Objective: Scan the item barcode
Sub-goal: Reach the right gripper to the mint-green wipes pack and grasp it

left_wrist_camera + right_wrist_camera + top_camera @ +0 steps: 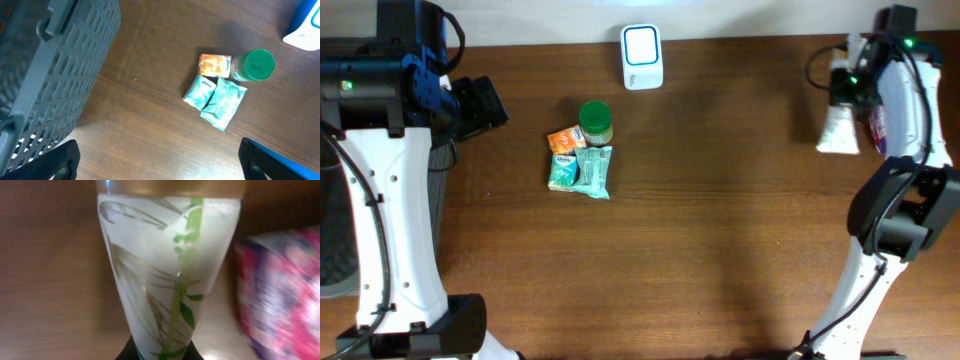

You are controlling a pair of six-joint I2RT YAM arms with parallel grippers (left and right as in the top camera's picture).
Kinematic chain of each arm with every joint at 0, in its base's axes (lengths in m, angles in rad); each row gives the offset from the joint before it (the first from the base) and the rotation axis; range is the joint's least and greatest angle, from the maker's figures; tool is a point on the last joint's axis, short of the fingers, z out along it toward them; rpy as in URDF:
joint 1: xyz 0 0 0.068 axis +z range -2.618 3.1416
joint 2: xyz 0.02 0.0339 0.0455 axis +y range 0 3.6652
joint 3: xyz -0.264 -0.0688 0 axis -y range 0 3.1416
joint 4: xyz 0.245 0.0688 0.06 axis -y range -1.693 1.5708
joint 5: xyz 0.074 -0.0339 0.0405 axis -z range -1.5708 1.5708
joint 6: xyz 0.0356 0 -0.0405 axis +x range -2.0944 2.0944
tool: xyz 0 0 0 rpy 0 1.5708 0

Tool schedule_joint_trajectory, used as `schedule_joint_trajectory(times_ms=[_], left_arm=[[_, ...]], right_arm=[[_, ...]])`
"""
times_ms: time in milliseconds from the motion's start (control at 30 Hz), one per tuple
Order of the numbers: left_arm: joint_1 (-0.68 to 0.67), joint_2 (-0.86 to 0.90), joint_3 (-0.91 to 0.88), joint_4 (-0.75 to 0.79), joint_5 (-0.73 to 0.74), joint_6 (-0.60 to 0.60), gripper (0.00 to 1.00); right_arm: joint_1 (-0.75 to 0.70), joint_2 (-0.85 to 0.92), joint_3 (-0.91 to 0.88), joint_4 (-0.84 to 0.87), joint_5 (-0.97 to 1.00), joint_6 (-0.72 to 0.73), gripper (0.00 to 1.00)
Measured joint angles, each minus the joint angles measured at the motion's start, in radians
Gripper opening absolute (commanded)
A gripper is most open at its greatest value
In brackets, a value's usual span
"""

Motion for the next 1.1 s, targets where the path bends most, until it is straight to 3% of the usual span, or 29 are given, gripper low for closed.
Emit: schedule_joint_trajectory(times_ms=[33,67,133,233,333,367,400,500,767,1000,1100], left_arm=[[0.0,0.0,0.0,0.0,0.0,0.0,0.99],[0.0,0.0,0.0,0.0,0.0,0.0,0.99],[0.0,0.0,0.0,0.0,0.0,0.0,0.99],[0.0,0.0,0.0,0.0,0.0,0.0,0.99],[0.0,0.0,0.0,0.001,0.0,0.0,0.99],[0.0,0.0,0.0,0.0,0.0,0.0,0.99],[0.0,0.0,0.0,0.0,0.0,0.0,0.99],[0.0,0.0,0.0,0.001,0.0,0.0,0.99],[0.0,0.0,0.0,0.001,0.0,0.0,0.99],[0.0,0.0,0.0,0.0,0.0,0.0,0.99],[0.0,0.0,0.0,0.0,0.0,0.0,0.99]], right_arm=[[-0.024,0.002,-0.022,0.012,0.024,-0.008,0.57],[-0.057,0.003,-0.058,0.036,0.053,-0.014,0.59],[-0.1,0.003,-0.079,0.042,0.079,-0.012,0.76],[-0.105,0.002,-0.071,0.013,0.056,0.058,0.81],[-0.05,-0.051,-0.031,-0.001,-0.128,0.097,0.81],[-0.01,-0.093,-0.023,-0.006,-0.219,0.102,0.94],[0.035,-0.135,-0.01,-0.016,-0.303,0.105,1.0],[0.22,-0.162,0.002,-0.129,-0.439,0.116,0.99],[0.646,-0.154,-0.013,-0.134,-0.439,0.118,0.99],[0.845,-0.11,-0.016,-0.025,-0.432,0.124,0.99],[0.852,-0.09,-0.016,0.011,-0.432,0.268,0.99]])
